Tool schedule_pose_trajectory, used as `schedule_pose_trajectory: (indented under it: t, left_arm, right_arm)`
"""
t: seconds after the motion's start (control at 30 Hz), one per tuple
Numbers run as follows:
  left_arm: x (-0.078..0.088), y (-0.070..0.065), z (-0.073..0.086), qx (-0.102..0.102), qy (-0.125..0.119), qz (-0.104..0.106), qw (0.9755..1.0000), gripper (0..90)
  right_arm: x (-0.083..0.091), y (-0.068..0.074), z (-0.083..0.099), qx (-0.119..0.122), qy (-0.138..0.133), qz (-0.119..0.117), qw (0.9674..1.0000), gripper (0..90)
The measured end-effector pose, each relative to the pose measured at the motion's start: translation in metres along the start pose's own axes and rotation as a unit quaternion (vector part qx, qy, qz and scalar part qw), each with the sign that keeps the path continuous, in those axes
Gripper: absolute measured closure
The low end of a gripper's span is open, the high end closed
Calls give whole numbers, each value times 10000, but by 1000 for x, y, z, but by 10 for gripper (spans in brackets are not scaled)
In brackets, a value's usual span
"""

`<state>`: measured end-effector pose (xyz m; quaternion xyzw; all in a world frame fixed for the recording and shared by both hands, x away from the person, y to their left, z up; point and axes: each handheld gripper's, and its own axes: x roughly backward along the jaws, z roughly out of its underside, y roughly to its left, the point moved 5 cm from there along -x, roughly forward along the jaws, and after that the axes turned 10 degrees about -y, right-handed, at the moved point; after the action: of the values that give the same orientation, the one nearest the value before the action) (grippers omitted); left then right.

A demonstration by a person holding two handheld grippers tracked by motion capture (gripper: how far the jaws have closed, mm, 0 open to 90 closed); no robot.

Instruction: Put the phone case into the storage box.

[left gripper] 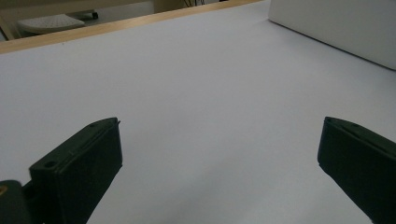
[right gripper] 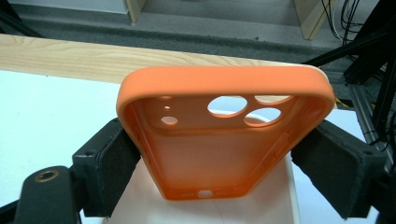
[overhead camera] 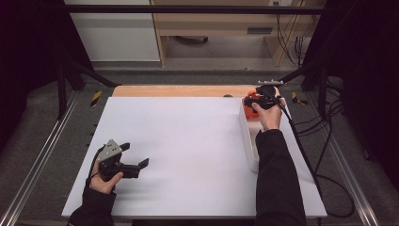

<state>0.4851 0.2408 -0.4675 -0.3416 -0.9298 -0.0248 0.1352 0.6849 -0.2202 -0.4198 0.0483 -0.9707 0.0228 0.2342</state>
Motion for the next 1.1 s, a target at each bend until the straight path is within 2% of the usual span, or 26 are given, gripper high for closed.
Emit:
schedule_pose_trajectory:
  t: [0.13, 0.67, 0.9, 1.1]
  left_arm:
    - [0, 0, 0, -5, 1, -2, 10000, 0]
    - [0, 0, 0, -13, 12, -7, 10000, 0]
    - [-1, 0, 1, -16, 22, -6, 10000, 0]
    - [-1, 0, 1, -22, 21, -4, 10000, 0]
  right_arm:
    - [-1, 1, 0, -49, -32, -11, 10000, 160]
    - [-2, 3, 1, 30, -55, 31, 10000, 149]
    - [-1, 3, -1, 40, -155, -2, 9999, 16]
    - [3, 1, -4, 53, -249, 38, 9997, 7]
